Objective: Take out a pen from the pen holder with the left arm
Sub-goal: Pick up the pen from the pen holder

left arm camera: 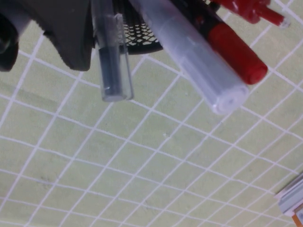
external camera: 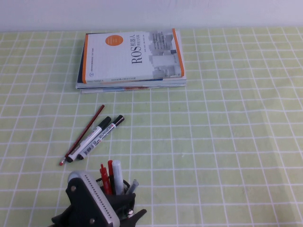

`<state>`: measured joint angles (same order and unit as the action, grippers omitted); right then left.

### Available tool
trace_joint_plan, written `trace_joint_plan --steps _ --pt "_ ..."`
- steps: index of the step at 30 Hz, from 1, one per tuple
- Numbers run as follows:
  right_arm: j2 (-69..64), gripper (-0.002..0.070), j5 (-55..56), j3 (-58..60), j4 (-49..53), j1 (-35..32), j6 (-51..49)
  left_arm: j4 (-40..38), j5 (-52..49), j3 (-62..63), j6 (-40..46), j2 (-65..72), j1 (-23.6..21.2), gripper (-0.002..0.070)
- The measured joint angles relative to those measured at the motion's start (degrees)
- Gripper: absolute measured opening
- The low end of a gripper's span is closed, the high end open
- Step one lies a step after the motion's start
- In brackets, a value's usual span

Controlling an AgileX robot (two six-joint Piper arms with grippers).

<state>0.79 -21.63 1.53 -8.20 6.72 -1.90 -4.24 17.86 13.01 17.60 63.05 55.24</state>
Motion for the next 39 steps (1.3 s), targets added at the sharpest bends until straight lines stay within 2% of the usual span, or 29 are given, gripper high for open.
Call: trace_joint_plan --steps 8,22,31,39 --pt "0.00 -0.0013 0.00 0.00 0.00 0.00 0.00 0.00 2.60 0.00 0.23 0.12 0.00 0.0091" --pt "0.00 -0.0013 0.00 0.00 0.00 0.00 0.00 0.00 0.89 0.82 0.23 -7.37 -0.15 0.0089" --pt "0.00 -0.0012 0.00 0.00 0.00 0.00 0.00 0.00 -10.98 9.89 0.23 -13.87 -0.15 0.0089" --pt "0.00 -0.0013 0.00 0.00 0.00 0.00 0.00 0.00 -19.37 22.08 0.02 -14.20 -0.15 0.0089"
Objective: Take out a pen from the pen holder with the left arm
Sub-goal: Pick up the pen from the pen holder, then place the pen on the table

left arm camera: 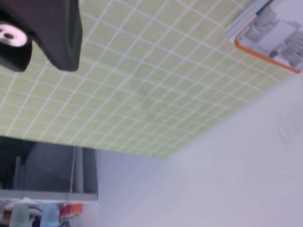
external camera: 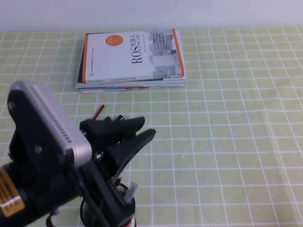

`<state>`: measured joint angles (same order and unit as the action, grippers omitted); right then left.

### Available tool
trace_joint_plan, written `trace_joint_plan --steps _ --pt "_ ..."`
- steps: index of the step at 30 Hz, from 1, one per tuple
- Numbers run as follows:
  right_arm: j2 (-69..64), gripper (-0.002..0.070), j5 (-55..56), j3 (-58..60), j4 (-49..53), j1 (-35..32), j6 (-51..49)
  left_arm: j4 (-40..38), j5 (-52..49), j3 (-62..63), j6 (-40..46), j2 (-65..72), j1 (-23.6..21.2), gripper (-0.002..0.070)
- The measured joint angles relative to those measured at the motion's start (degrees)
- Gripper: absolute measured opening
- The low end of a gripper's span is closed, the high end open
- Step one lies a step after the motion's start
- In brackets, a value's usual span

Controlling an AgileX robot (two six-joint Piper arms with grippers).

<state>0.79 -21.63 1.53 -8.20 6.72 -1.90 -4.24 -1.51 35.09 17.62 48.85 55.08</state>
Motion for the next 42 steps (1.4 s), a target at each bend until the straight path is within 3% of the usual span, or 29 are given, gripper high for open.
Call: trace_joint_plan --steps 5,9,20,26,32,42 --pt "0.00 -0.0013 0.00 0.00 0.00 0.00 0.00 0.00 -4.64 8.38 -0.25 3.05 -0.50 0.0089" --pt "0.00 -0.0013 0.00 0.00 0.00 0.00 0.00 0.00 -11.71 14.88 -2.13 8.05 -3.51 0.0089" --pt "0.00 -0.0013 0.00 0.00 0.00 0.00 0.00 0.00 -29.09 33.05 -6.09 27.46 -20.00 0.0089" --pt "0.00 -0.0013 0.00 0.00 0.00 0.00 0.00 0.31 -42.15 45.71 -4.25 39.10 -25.47 0.0089" --pt "0.00 -0.0012 0.00 0.00 0.00 0.00 0.00 0.60 -52.51 55.23 -1.27 49.58 -26.36 0.0089" --pt "0.00 -0.0013 0.00 0.00 0.00 0.00 0.00 2.09 -57.16 63.21 2.07 62.56 -26.82 0.0089"
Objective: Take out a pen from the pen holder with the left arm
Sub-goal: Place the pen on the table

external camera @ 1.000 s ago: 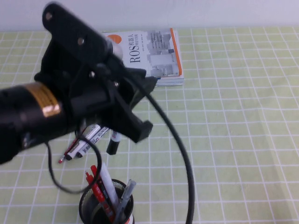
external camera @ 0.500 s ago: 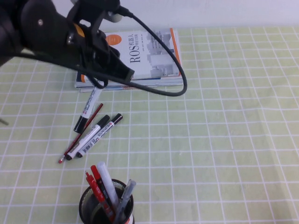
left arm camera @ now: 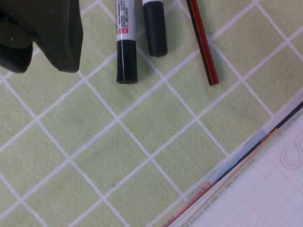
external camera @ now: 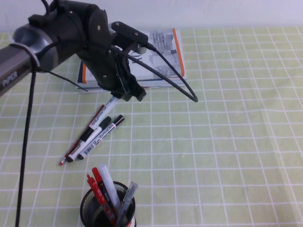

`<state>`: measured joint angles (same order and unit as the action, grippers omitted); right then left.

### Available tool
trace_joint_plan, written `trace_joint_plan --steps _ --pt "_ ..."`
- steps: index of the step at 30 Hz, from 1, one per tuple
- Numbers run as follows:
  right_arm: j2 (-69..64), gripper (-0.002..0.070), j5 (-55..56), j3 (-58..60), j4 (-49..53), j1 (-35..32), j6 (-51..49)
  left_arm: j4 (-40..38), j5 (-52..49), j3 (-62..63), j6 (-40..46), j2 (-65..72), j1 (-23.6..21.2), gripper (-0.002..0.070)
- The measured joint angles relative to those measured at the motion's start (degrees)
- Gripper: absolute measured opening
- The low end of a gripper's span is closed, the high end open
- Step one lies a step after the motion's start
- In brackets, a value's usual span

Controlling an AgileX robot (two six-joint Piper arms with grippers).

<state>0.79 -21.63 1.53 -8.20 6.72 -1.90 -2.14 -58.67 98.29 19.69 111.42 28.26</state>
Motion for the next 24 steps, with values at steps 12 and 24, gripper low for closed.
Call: trace_joint_plan --steps 12,24 --pt "0.00 -0.0012 0.00 0.00 0.00 0.00 0.00 -1.68 -3.73 8.45 1.39 10.12 -0.24 0.0089" --pt "0.00 -0.0013 0.00 0.00 0.00 0.00 0.00 -3.90 -6.04 9.90 2.24 15.19 -0.24 0.0089"
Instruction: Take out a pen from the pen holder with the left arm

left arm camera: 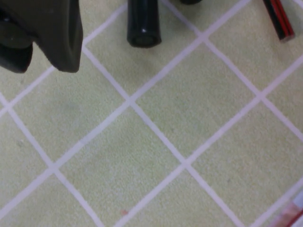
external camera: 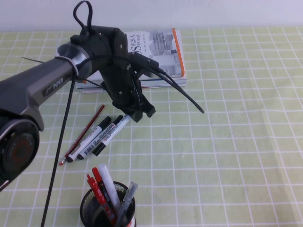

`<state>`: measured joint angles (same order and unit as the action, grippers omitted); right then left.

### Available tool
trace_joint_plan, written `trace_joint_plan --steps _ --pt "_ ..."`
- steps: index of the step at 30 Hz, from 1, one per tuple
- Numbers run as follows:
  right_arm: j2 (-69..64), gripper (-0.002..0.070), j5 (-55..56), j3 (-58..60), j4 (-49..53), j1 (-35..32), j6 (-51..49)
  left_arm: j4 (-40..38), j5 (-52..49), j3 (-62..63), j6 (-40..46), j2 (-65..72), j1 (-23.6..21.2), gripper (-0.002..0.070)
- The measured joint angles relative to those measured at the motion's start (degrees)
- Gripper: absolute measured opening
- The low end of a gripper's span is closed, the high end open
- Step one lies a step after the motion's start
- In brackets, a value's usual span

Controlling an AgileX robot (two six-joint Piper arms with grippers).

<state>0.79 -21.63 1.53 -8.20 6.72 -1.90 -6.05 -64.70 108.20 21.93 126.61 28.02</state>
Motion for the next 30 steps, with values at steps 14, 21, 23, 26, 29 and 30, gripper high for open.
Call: trace_joint_plan --steps 14,21,23,26,29,30 --pt "0.00 -0.0013 0.00 0.00 0.00 0.00 0.00 -0.22 1.66 0.13 2.31 2.12 0.00 0.0119" --pt "0.00 -0.0012 0.00 0.00 0.00 0.00 0.00 -0.22 2.74 0.13 2.87 1.84 0.00 0.0358" --pt "0.00 -0.0013 0.00 0.00 0.00 0.00 0.00 -0.22 2.74 0.13 2.90 0.58 0.00 0.0366" --pt "0.00 -0.0013 0.00 0.00 0.00 0.00 0.00 -0.22 3.68 -2.22 2.29 -4.12 0.00 0.0307" --pt "0.00 -0.0012 0.00 0.00 0.00 0.00 0.00 -0.22 6.73 -7.78 1.51 -12.50 0.00 0.0152" --pt "0.00 -0.0013 0.00 0.00 0.00 0.00 0.00 -0.22 8.27 -10.57 1.40 -16.14 0.00 0.0098"
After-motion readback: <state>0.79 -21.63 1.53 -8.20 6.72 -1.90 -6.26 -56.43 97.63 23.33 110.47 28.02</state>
